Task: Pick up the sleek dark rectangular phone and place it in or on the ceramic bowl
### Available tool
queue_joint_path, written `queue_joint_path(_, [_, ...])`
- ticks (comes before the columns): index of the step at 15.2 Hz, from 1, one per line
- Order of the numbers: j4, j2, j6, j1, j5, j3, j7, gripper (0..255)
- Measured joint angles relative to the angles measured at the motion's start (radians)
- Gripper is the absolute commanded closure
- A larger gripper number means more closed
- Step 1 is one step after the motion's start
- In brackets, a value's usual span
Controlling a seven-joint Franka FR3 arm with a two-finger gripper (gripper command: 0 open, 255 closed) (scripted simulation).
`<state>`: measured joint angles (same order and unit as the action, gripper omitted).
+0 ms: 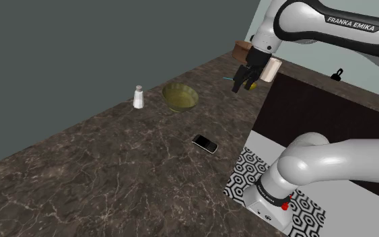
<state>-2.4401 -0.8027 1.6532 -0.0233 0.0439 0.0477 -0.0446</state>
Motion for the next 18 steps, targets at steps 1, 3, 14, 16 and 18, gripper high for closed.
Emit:
queue_joint_path(1, [0.000,0.000,0.000,0.000,0.000,0.000,0.000,0])
queue_joint_path(3, [-0.039,-0.015,0.024,0.007,0.008,-0.017,0.013,0])
queue_joint_path(14, [-0.378,-0.089,0.291,0.108,0.112,-0.195,0.135,0])
queue_joint_path(16, [-0.420,-0.077,0.344,0.133,0.137,-0.232,0.161,0])
queue_joint_path(18, [-0.469,-0.065,0.405,0.166,0.167,-0.274,0.190,0])
